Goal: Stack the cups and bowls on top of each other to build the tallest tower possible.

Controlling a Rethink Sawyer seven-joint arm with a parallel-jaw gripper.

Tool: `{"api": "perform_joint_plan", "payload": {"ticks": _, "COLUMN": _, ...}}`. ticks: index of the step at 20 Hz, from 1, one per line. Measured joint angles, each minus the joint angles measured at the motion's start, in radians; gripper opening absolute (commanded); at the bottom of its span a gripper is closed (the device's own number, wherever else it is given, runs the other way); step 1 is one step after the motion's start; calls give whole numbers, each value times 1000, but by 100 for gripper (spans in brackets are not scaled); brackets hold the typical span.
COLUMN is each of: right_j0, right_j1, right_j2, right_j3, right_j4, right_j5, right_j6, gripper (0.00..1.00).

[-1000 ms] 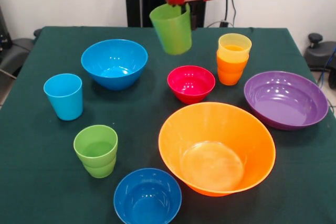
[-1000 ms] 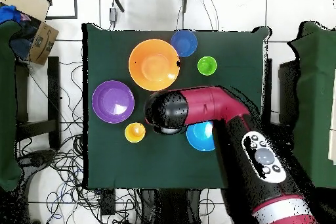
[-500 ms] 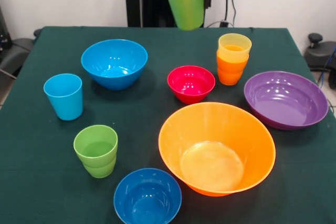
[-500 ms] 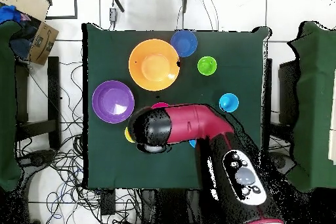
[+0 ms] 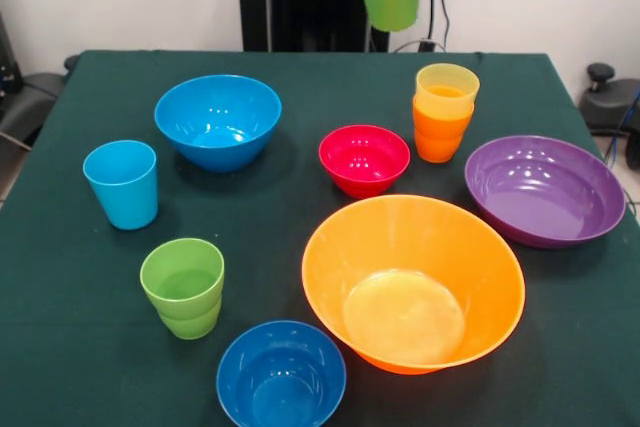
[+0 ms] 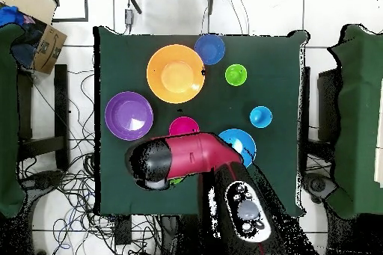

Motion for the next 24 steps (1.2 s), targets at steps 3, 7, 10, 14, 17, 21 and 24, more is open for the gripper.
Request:
{"api": "perform_joint_plan", "payload": {"ticks": 3, "right_j0": 41, "right_j1": 7, "right_j2": -16, "right_j3": 13, "right_j4": 12, "right_j5": -39, "right_j6": 26, "gripper": 0}}
{"api": "perform_joint_plan", "payload": {"ticks": 7, "right_j0": 83, "right_j1": 36, "right_j2": -38, "right_j3": 14, "right_j4": 16, "right_j5": -108, "right_j6": 54, "gripper": 0}}
{"api": "perform_joint_plan", "payload": {"ticks": 10, "right_j0": 110, "right_j1": 68, "right_j2": -55, "right_j3": 14, "right_j4": 16, "right_j5": -168, "right_j6": 74, "gripper": 0}}
{"api": "perform_joint_plan", "payload": {"ticks": 14, "right_j0": 140, "right_j1": 114, "right_j2": -80, "right_j3": 13, "right_j4": 17, "right_j5": -231, "right_j6": 87, "gripper": 0}}
{"api": "perform_joint_plan", "payload": {"ticks": 17, "right_j0": 157, "right_j1": 146, "right_j2": -106, "right_j3": 14, "right_j4": 17, "right_j5": -259, "right_j6": 88, "gripper": 0}}
{"api": "perform_joint_plan", "payload": {"ticks": 21, "right_j0": 176, "right_j1": 183, "right_j2": -132, "right_j3": 14, "right_j4": 17, "right_j5": -278, "right_j6": 88, "gripper": 0}}
{"api": "perform_joint_plan", "payload": {"ticks": 24, "right_j0": 186, "right_j1": 208, "right_j2": -151, "right_j3": 14, "right_j4": 17, "right_j5": -293, "right_j6": 88, "gripper": 0}}
